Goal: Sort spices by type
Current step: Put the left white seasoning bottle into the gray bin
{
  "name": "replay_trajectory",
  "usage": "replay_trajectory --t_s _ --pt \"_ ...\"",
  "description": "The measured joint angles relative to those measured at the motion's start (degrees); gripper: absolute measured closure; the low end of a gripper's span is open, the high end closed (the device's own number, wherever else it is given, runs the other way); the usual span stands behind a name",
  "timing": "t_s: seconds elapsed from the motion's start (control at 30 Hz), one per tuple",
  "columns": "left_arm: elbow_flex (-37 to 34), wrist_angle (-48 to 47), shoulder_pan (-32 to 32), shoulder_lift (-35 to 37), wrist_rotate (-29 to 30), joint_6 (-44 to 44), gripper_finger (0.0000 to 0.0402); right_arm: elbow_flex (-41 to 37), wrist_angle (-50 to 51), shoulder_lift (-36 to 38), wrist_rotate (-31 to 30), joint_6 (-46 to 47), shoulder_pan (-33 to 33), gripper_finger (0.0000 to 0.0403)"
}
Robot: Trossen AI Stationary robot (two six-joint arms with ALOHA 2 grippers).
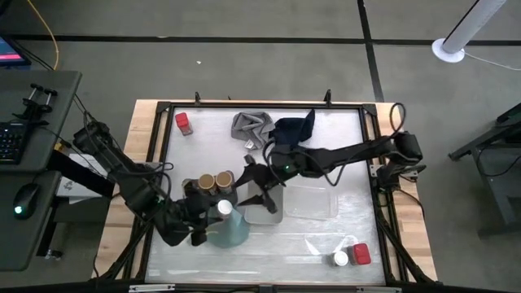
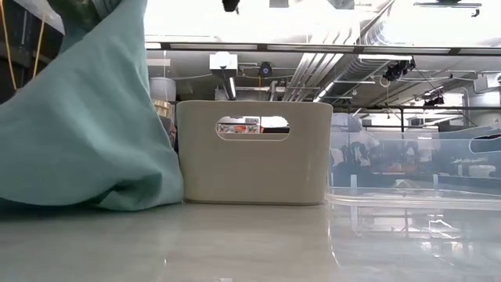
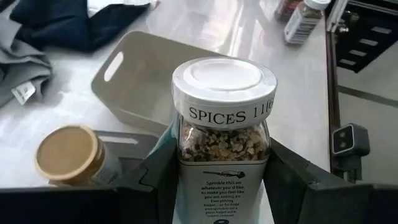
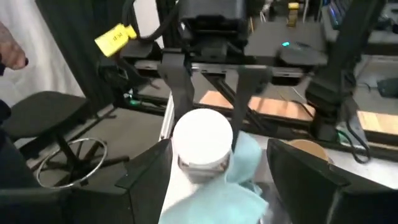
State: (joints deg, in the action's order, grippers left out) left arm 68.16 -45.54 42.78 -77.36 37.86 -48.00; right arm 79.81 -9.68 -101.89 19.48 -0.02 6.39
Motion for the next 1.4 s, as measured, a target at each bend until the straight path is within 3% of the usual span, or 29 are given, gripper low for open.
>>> replay_trajectory --t_s 0.3,0.9,1.0,1.13,1.4 --pt "0.0 0.8 -2.4 0.0 -0.3 2.7 0.0243 0.0 -8.7 -4.8 0.3 3.1 1.2 0.0144" --pt "0.0 3.0 -3.4 -0.3 0.0 4.8 0.0243 0.0 -11.4 -7.0 -3.0 3.1 2.7 0.0144" --pt "0.0 3.2 -3.4 -0.4 -0.4 4.8 0.0243 0.0 -11.1 -7.0 -3.0 3.0 2.7 0.0156" --pt "0.0 3.3 -3.5 -0.7 -0.6 4.8 0.0243 0.0 -10.7 -7.0 -3.0 2.9 2.7 0.0201" --pt "0.0 3.5 -3.8 -0.7 -1.2 4.3 0.0242 0.0 -10.0 -6.9 -2.6 3.0 2.7 0.0203"
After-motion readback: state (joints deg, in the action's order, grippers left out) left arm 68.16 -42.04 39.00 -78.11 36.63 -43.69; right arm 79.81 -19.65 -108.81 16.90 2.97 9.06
